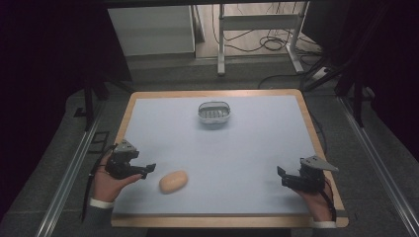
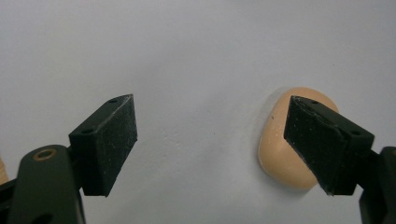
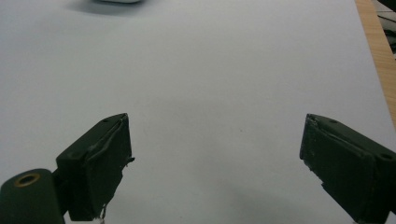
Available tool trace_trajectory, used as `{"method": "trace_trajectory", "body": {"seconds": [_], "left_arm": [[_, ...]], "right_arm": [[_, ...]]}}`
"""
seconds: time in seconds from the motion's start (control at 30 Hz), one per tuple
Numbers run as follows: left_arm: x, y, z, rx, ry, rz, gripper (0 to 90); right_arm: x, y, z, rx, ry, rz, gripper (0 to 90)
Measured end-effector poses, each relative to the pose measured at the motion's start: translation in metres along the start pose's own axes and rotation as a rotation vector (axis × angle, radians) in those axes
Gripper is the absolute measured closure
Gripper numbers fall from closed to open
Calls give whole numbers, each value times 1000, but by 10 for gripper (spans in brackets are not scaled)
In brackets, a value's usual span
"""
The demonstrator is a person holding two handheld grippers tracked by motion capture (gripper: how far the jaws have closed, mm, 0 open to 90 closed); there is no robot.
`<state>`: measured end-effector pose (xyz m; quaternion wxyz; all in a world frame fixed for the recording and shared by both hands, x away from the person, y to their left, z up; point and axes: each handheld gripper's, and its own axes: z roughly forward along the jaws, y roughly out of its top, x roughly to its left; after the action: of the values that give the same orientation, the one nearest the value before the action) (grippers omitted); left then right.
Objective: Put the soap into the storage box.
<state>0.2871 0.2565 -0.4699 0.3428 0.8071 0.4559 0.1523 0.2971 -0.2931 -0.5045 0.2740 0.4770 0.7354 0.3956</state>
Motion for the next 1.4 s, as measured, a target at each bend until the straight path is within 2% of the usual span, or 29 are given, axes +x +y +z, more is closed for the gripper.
{"method": "trace_trajectory", "body": {"seconds": [0.27, 0.5, 0.7, 0.83, 1.03, 1.23, 1.4], "left_arm": [[-5, 9, 0, 19, -14, 40, 176], [-18, 22, 8, 47, -33, 95, 175], [-27, 28, 14, 77, -54, 132, 171], [-34, 28, 20, 96, -69, 159, 169], [-40, 26, 25, 120, -81, 172, 170], [-48, 21, 38, 177, -115, 190, 170], [-52, 18, 45, 200, -129, 199, 169]], "right_arm": [[-1, -3, -1, 19, -12, -6, 92], [0, -3, -4, 18, -22, -13, 92], [0, -4, -4, 19, -22, -11, 92], [1, -4, -1, 27, -21, -21, 92], [2, -5, 0, 34, -18, -27, 92], [3, -5, 0, 36, -19, -30, 92], [3, -6, 1, 38, -18, -31, 92]]}}
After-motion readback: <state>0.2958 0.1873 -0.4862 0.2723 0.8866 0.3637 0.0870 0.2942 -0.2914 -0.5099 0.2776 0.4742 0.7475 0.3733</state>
